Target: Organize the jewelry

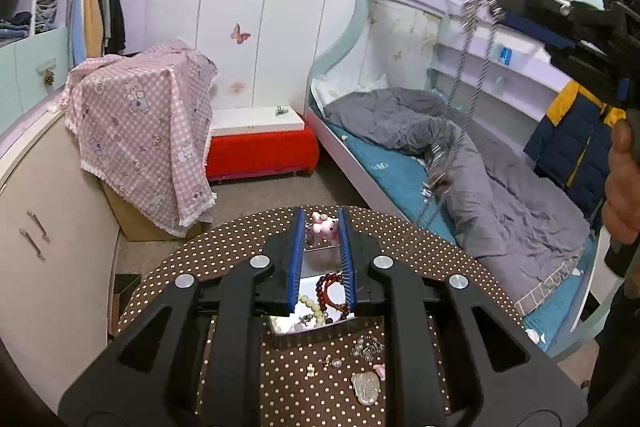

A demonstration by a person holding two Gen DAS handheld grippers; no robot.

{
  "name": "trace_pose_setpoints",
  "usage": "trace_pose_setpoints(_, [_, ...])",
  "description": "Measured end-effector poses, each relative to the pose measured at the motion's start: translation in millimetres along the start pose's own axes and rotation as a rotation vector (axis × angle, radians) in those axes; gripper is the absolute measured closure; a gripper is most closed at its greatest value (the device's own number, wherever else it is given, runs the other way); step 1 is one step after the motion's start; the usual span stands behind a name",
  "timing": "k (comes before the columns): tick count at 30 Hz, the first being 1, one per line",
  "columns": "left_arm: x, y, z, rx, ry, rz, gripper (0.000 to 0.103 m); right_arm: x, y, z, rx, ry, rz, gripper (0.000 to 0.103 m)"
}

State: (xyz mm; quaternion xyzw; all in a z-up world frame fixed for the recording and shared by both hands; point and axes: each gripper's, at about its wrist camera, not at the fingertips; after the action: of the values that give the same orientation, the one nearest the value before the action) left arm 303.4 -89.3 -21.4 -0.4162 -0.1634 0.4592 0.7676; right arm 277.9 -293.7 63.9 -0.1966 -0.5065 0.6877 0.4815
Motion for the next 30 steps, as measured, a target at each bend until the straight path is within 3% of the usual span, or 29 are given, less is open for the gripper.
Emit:
trace_pose_setpoints(2, [1,1,-11,0.023,-0.012,0.0,0.085,-7,14,-21,0.058,-0.004,-0.023,0.089])
trace_pose_setpoints(3, [2,2,-21,0.047,-0.023,0.004,0.074,-12,23,-32,0.091,0.002,-0.042,0.086])
trace_pose_setpoints(4, [6,4,-30,0.07,-0.053,0.024,0.06,-17,29,-40,0.111,0.019,-0.061,0.086])
trace_pose_setpoints(5, [10,7,-34,0.068,-0.089,0.055,0.027,-22,36,-49,0.136,0.039,-0.082,0.08])
trace_pose_setpoints(6, [13,10,-34,0.051,-0.108,0.073,0.015,-29,48,-60,0.173,0.059,-0.109,0.063])
trace_pose_setpoints(7, [16,12,-34,0.041,-0.118,0.087,0.015,-33,54,-66,0.188,0.08,-0.127,0.05])
trace_pose_setpoints(8, [20,15,-34,0.045,-0.127,0.105,0.015,-38,62,-68,0.192,0.111,-0.149,0.022])
trace_pose_setpoints(9, [23,17,-33,0.049,-0.136,0.117,0.014,-43,68,-67,0.184,0.136,-0.168,0.013])
trace_pose_setpoints(11, [28,21,-28,0.041,-0.17,0.132,0.014,-50,77,-65,0.173,0.154,-0.217,0.008])
trace_pose_setpoints(20, [39,42,7,-0.02,-0.249,0.197,0.012,-53,97,-50,0.168,0.225,-0.254,0.008])
trace_pose_setpoints(30, [35,65,23,-0.019,-0.258,0.205,0.012,-39,112,-36,0.176,0.253,-0.223,0.008])
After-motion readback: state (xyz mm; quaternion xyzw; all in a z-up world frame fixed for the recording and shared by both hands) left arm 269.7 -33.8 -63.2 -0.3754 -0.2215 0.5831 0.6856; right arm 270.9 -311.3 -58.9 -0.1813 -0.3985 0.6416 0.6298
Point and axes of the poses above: each gripper's, at about its wrist camera, not at the fingertips, and z roughly against the way its jaws point, x to its left, y to its underside, and after that the axes turned 6 degrees about x, right-handed
